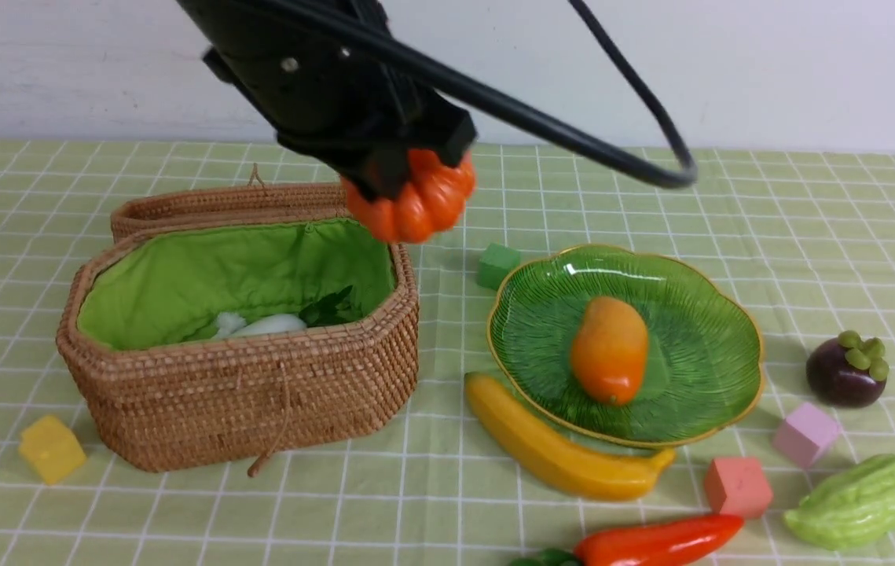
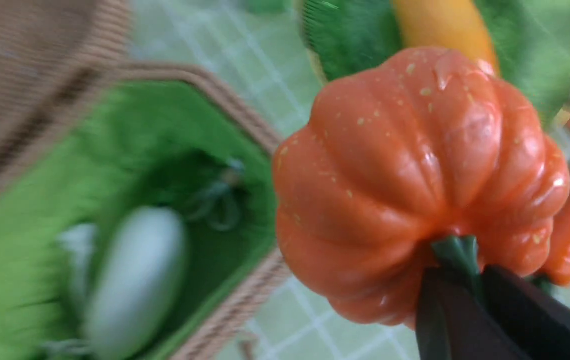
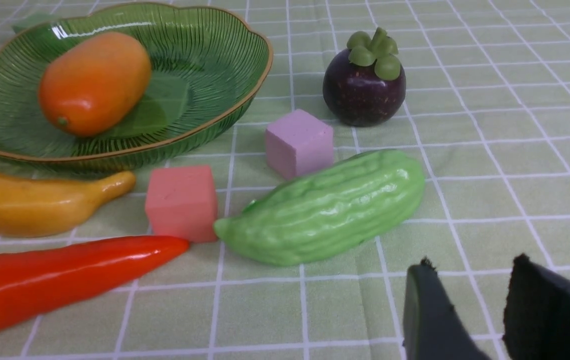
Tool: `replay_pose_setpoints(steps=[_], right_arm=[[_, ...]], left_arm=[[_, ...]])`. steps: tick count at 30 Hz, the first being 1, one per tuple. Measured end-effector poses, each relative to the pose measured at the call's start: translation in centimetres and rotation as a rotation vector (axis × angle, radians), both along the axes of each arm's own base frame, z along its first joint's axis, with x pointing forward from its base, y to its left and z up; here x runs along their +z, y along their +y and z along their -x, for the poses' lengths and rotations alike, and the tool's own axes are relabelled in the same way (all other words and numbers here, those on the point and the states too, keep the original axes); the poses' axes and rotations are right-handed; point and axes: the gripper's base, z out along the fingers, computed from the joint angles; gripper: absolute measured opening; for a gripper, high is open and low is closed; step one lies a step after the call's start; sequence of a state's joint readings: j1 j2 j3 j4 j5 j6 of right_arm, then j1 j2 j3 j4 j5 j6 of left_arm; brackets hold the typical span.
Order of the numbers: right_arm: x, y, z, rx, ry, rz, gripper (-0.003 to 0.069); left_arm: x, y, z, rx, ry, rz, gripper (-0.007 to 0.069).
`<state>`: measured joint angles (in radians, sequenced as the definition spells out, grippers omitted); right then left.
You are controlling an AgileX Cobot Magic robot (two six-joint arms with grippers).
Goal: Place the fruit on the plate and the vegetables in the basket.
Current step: Use the left arm to grab a pumpkin and put it into the left basket
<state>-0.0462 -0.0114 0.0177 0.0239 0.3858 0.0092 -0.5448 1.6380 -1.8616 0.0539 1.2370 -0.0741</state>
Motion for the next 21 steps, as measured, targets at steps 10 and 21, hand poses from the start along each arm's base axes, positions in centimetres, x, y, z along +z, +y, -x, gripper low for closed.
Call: replay_pose_setpoints(steps=[10, 21], right_arm=[[0.0, 0.0, 0.0, 0.000, 0.000, 0.000, 0.0241], [0.0, 0.0, 0.0, 0.000, 0.000, 0.000, 0.0241]], left_arm=[[-4.8, 8.5, -6.4, 0.412, 0.175, 0.058, 0.0034], [-11.4, 7.8, -9.6, 0.462, 0.348, 0.037, 0.0216]])
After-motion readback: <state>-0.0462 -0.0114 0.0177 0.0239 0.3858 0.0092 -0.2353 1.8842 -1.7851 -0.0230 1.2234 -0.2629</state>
